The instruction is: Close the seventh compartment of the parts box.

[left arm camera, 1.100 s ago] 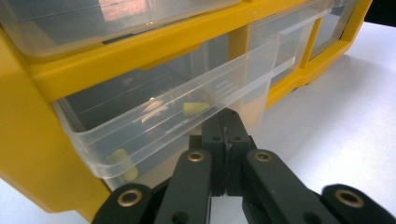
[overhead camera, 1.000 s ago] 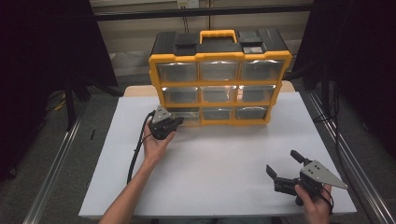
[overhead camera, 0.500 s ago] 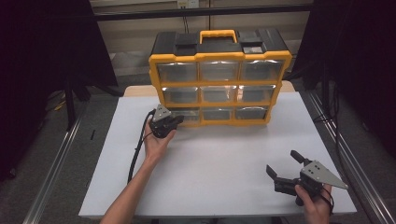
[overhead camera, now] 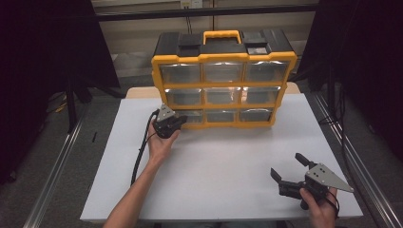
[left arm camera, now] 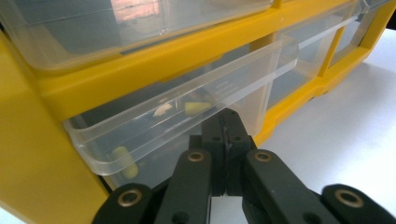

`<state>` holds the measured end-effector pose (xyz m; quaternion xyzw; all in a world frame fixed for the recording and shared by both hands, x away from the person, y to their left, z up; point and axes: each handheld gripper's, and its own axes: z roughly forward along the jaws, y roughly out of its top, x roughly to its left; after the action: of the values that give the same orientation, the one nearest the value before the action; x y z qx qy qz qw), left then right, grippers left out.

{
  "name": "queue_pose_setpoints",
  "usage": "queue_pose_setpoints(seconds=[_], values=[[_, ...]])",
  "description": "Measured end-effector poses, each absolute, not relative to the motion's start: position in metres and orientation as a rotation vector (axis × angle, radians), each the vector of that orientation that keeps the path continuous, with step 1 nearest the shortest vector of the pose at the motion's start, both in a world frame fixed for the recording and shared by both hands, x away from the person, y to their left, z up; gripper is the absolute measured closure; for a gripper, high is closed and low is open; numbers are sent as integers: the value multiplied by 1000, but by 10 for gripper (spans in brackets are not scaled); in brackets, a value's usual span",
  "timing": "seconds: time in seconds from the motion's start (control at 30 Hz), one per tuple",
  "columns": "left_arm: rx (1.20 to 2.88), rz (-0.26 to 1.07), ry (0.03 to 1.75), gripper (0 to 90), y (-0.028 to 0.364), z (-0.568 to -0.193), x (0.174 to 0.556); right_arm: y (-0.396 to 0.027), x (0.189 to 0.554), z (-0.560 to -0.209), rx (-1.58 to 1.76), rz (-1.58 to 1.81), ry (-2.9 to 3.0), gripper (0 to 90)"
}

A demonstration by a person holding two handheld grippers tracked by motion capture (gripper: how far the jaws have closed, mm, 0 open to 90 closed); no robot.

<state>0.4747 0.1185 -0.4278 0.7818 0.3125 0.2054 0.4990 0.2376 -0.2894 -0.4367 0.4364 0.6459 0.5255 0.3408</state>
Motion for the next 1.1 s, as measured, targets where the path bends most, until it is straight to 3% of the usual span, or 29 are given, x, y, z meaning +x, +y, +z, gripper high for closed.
queue_pose_setpoints(seconds=[0.9, 1.1], values=[[1903, 541, 765, 900, 115, -429, 483, -293, 236, -438, 1142, 1379, 1673, 9], [1893, 513, 763, 852, 115, -430, 480, -292, 236, -437, 1143, 1374, 1671, 9]])
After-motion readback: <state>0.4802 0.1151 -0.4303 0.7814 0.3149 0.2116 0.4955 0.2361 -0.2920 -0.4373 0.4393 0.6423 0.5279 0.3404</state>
